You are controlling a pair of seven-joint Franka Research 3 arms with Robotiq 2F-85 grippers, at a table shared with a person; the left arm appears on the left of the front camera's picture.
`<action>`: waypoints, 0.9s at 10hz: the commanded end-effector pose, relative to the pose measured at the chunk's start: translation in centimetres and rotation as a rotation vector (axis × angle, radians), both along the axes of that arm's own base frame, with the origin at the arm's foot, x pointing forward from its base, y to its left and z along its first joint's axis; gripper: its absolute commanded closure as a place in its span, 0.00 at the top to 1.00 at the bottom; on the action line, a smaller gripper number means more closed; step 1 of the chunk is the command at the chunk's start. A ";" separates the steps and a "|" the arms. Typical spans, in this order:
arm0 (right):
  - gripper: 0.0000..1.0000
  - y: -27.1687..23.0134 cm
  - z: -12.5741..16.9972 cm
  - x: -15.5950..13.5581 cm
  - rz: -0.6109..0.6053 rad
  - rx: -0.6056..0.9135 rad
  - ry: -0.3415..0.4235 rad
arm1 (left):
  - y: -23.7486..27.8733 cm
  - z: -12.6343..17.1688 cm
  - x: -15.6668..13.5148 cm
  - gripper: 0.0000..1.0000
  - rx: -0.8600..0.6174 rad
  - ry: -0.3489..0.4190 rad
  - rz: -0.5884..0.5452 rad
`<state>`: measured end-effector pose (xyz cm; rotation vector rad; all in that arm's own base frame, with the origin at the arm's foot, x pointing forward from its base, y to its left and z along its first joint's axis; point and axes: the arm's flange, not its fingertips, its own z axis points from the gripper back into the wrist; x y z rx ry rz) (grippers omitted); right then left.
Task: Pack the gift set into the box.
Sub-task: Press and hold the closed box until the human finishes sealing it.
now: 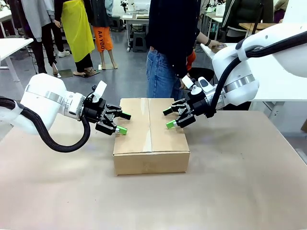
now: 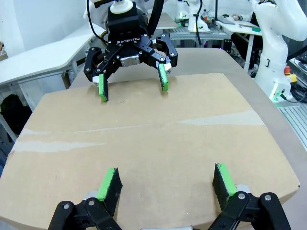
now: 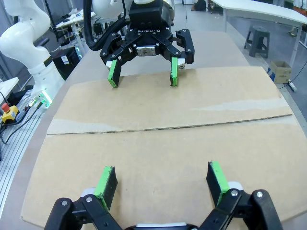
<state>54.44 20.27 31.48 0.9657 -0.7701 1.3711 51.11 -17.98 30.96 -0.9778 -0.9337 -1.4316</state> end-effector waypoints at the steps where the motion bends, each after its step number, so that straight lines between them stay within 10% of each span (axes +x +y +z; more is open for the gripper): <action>1: 1.00 0.0 -0.3 0.0 0.001 -0.001 -0.003 | 0.0 -0.1 -0.2 1.00 0.001 -0.004 -0.014; 9: 1.00 0.0 -0.3 0.0 0.001 -0.001 -0.003 | 0.0 -0.1 -0.2 1.00 0.001 -0.004 -0.014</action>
